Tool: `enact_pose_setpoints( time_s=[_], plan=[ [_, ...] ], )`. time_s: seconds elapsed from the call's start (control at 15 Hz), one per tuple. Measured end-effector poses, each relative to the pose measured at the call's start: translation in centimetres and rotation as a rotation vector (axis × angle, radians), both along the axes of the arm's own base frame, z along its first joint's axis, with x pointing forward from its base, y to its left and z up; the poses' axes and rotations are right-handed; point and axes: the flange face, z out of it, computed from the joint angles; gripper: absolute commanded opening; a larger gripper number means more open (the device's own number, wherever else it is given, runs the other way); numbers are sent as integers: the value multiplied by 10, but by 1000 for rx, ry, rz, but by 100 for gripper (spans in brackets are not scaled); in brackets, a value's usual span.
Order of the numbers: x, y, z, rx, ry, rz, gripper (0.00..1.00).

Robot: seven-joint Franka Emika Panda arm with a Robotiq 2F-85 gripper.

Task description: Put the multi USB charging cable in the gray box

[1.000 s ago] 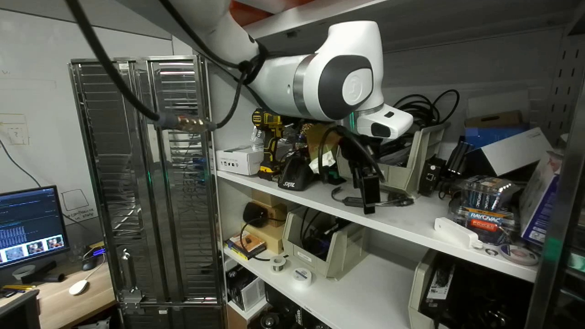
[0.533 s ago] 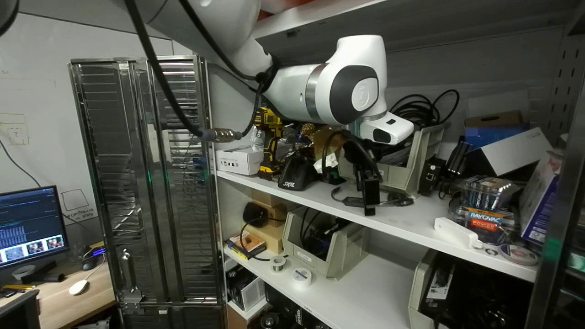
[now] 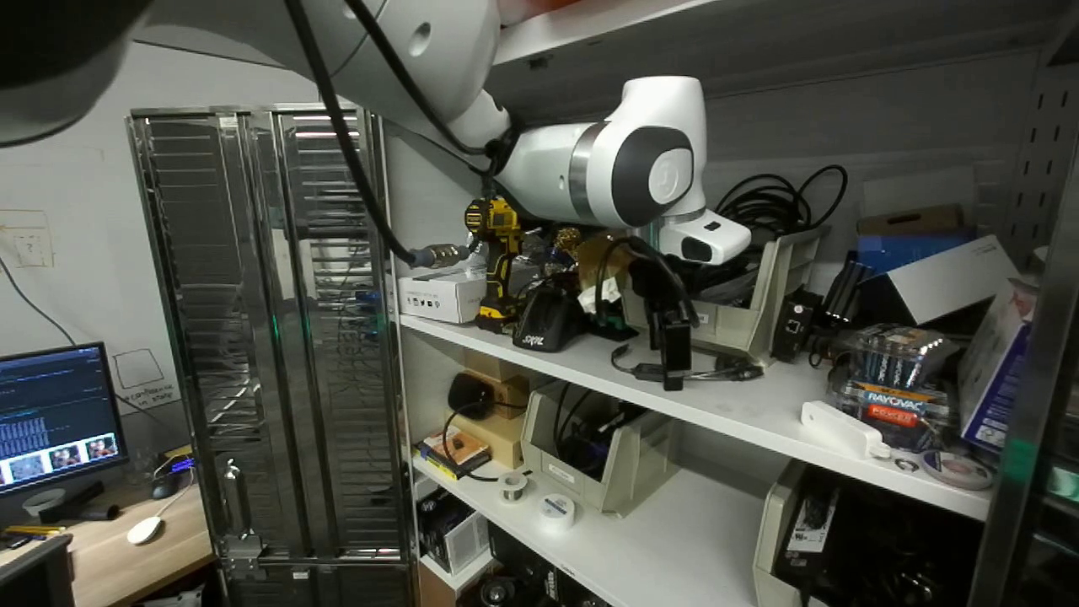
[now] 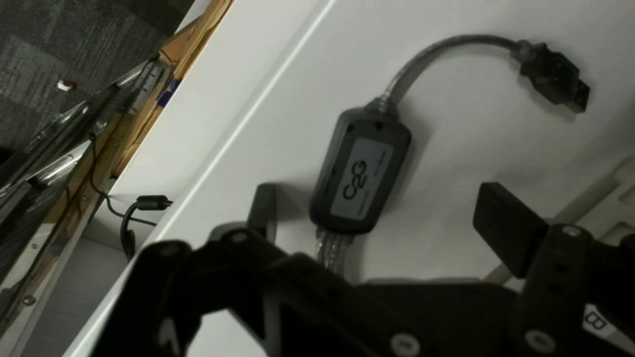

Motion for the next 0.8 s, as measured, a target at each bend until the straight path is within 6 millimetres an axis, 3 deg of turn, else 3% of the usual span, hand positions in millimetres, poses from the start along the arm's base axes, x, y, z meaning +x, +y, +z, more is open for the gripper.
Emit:
enact_pose_setpoints(
  time_s=[0.07,0.53,0.67,0.8],
  plan=[
    [2,3,0,1,8,8,74],
    [-1,11,5,-6,120,99,20],
    [-3,11,7,-17,149,121,11],
    [-5,10,8,-26,168,141,12]
  ],
)
